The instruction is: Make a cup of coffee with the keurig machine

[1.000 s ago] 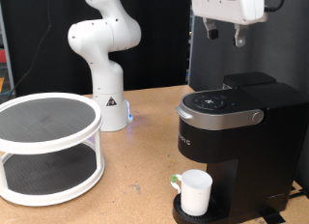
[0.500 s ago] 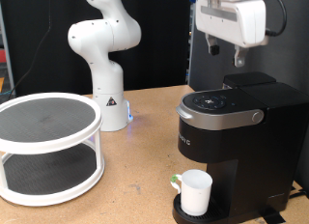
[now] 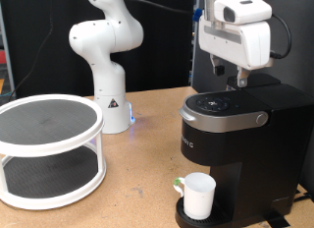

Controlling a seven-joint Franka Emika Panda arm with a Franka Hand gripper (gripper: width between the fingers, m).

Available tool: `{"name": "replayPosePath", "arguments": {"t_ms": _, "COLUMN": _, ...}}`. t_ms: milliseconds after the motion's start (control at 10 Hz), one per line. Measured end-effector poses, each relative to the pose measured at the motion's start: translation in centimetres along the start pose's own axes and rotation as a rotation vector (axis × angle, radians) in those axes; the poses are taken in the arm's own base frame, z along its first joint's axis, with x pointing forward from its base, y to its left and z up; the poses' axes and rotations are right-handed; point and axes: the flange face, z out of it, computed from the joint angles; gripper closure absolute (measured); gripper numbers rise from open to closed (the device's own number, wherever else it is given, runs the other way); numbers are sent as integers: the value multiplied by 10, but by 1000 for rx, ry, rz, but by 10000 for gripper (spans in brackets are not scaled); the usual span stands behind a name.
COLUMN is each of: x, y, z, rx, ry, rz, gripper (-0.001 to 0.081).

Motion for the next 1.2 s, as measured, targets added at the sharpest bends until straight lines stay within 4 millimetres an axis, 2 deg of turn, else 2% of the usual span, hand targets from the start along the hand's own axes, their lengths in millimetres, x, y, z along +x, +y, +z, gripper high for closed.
{"name": "replayPosePath", "arguments": {"t_ms": 200, "x": -6, "y": 2, "z": 15, "rx": -31, "ry": 23, "rz": -4, "gripper": 317}}
{"name": "replayPosePath", "arguments": {"t_ms": 300, "x": -10, "y": 3, "z": 23, "rx": -40, "ry": 25, "rz": -6, "gripper": 317}}
{"name": "replayPosePath", "arguments": {"t_ms": 500, "x": -16, "y": 2, "z": 36, "rx": -53, "ry": 35, "rz": -13, "gripper": 605}}
{"name": "replayPosePath", "arguments": {"t_ms": 600, "x": -18, "y": 1, "z": 41, "rx": -55, "ry": 36, "rz": -15, "gripper": 605}}
{"name": "replayPosePath", "arguments": {"t_ms": 700, "x": -20, "y": 1, "z": 44, "rx": -59, "ry": 41, "rz": -15, "gripper": 739}}
{"name": "replayPosePath", "arguments": {"t_ms": 800, "x": -21, "y": 1, "z": 44, "rx": -62, "ry": 46, "rz": -15, "gripper": 739}}
{"name": "replayPosePath", "arguments": {"t_ms": 900, "x": -22, "y": 1, "z": 43, "rx": -66, "ry": 52, "rz": -14, "gripper": 791}}
{"name": "replayPosePath", "arguments": {"t_ms": 1200, "x": -28, "y": 5, "z": 42, "rx": -90, "ry": 67, "rz": -8, "gripper": 799}}
